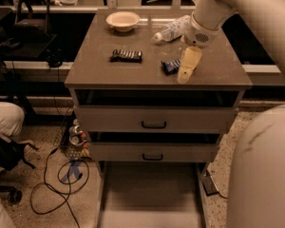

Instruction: Place rxbar blueberry into bottom drawer

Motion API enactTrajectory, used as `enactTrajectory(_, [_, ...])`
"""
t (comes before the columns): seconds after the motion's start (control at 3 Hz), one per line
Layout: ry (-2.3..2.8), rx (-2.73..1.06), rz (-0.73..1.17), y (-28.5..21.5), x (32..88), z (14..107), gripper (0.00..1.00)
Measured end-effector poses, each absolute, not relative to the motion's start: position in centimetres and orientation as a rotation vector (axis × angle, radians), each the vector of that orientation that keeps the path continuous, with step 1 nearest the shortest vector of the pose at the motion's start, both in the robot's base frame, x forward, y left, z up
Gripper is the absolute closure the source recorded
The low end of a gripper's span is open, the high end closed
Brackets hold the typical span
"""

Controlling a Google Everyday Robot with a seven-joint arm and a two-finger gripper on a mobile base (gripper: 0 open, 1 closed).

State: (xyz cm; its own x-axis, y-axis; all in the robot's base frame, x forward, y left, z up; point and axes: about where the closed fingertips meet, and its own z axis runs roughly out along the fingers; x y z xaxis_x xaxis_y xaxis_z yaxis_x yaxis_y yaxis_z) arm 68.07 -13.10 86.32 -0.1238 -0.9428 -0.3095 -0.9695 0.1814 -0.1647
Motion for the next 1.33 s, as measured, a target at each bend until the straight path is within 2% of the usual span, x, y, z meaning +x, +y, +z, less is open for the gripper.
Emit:
enactTrajectory(0.67, [2.216, -1.807, 0.099, -15.1, 70.7, 83.9, 0.00])
enactTrajectory(1.33, [2.223, -1.836, 0.101, -14.4, 72.2, 82.8, 0.00])
